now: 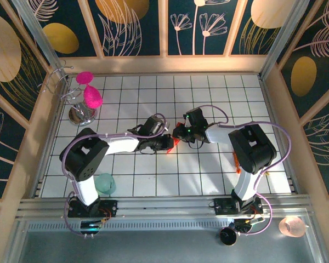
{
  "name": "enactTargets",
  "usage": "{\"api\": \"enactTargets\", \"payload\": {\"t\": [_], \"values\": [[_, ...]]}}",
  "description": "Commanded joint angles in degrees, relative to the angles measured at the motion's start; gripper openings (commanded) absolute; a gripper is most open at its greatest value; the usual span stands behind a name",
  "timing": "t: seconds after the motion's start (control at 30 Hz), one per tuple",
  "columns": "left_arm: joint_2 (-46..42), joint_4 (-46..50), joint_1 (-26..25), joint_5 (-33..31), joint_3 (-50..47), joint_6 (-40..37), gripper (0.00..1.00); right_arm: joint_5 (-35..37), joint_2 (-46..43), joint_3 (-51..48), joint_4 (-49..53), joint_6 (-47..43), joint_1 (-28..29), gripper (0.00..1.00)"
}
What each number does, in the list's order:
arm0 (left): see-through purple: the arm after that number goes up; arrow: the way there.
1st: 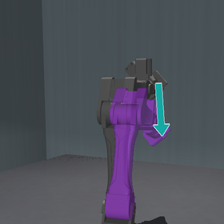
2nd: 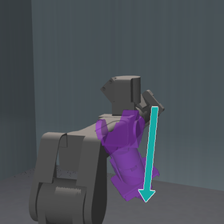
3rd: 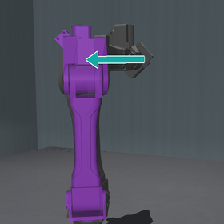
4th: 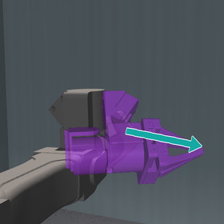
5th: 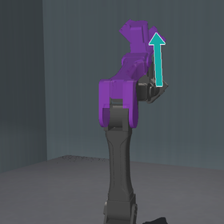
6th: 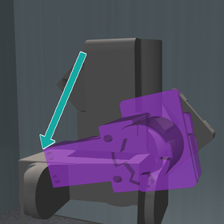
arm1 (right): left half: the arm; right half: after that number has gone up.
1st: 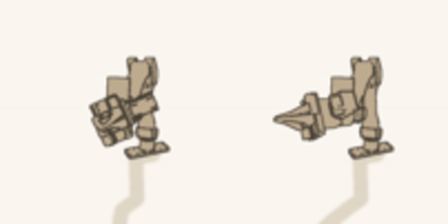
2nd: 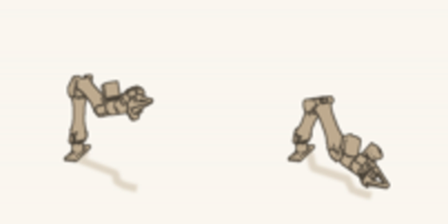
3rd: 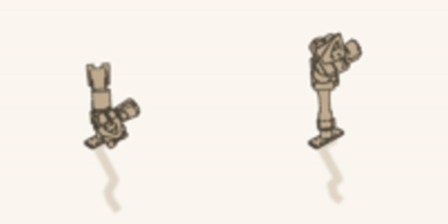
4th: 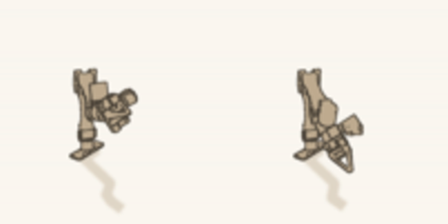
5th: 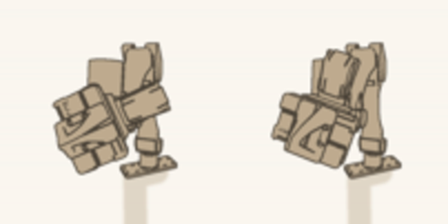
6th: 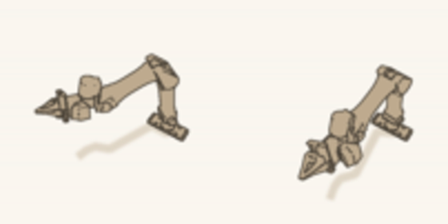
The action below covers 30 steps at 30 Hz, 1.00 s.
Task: Fold a paper plane with a square sheet of paper (pick it up from the middle)
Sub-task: Fold the wing for the fifth time at the center of the table.
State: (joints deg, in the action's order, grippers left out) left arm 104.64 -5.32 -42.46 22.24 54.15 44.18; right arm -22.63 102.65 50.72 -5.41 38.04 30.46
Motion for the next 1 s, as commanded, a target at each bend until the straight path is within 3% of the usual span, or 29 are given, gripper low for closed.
{"api": "enactTargets", "payload": {"t": [0.0,0.97], "values": [[1.48,1.72,-0.18,0.40,1.28,0.30,0.08,-0.66,-0.39,-0.46,-0.22,0.35,-0.22,0.21],[3.93,3.25,-0.12,-0.35,0.25,0.73,0.07,0.99,1.49,0.00,1.90,0.39,-0.27,0.20]]}}
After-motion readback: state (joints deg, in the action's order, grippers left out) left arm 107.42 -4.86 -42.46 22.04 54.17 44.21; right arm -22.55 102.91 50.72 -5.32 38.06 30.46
